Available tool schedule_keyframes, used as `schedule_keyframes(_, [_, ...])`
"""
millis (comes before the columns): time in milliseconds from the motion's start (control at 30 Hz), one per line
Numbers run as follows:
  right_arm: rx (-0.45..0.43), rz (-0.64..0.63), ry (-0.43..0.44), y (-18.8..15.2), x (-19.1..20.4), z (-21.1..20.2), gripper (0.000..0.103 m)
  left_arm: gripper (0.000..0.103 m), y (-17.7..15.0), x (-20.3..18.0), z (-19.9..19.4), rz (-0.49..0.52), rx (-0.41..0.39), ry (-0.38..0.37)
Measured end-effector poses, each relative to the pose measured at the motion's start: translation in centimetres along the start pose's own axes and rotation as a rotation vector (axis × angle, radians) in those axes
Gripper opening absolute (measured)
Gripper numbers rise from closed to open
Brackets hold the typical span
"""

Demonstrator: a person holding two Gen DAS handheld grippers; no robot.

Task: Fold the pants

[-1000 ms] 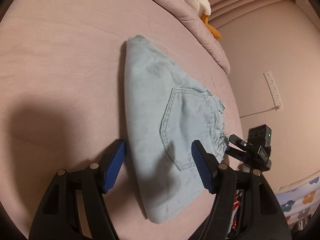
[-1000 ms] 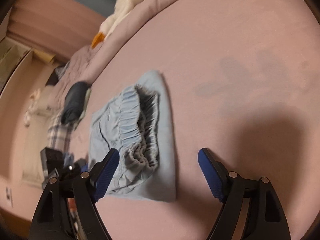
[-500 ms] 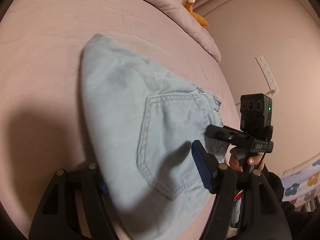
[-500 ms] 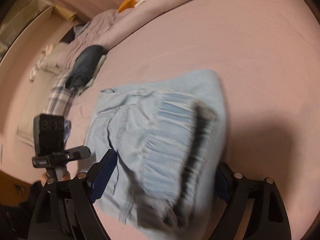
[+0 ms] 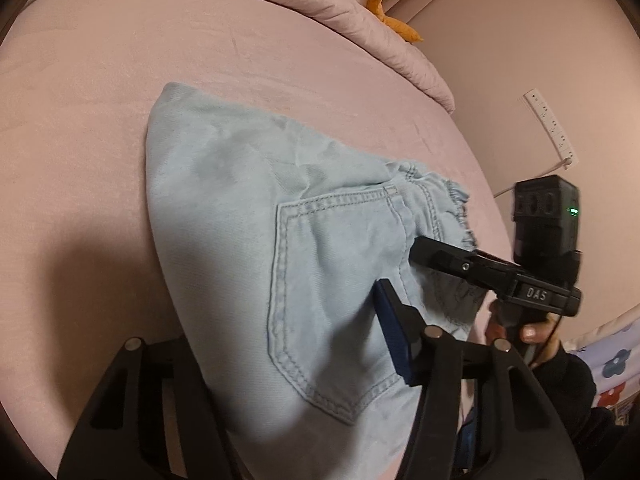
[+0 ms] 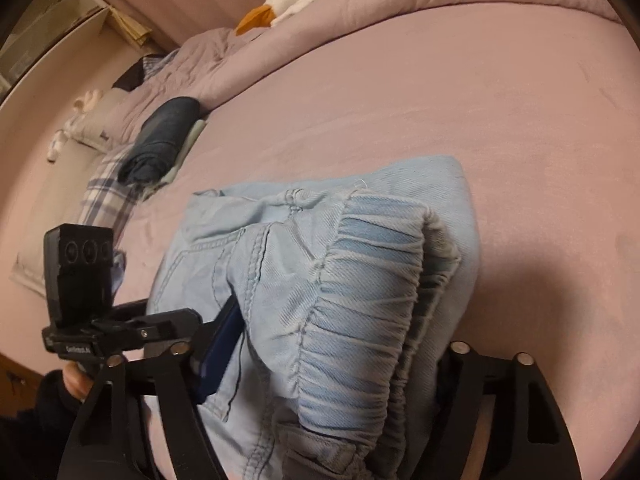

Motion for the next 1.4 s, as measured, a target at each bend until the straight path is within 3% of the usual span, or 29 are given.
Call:
schedule_keyframes(200, [-0.065, -0.045, -0.082, 0.1, 1.0, -1.6, 0.049, 0.042, 0.2, -0.5, -0.3, 0.042, -0.02, 0.098])
schedule_keyframes(333, [-0.109, -0.102, -0.166, 0.0, 2.0, -2.9, 0.043, 0.037, 0.3, -1.0, -1.4, 0.07, -0.044, 0.13])
schedule_keyframes(400, [-0.137, -0.127, -0.195, 0.1, 2.7, -3.6, 0.042, 0.036, 0.3, -1.0, -2.2, 0.077, -0.059, 0.15])
schedule_keyframes(733, [-0.198, -0.182, -0.178, 0.2, 6.9, -4.8, 0.041, 0.035, 0.2, -1.2, -6.6, 0.082, -0.129, 0.222])
schedule_keyframes(1400, [-0.211, -0.282, -0.11, 0.5, 13.8, -4.6, 0.041, 0.035, -1.7, -0.3, -14.0, 0.092, -0.242, 0.294])
Point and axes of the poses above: each gripper's, at about its wrist camera, not at the fingertips, and z roughly the way its jaws point, x to its left, y to its top, the point moved 10 cm from there along z, roughly the way its jaws point, and after that the axes turned 10 degrees about -y, right-handed, at the moved point
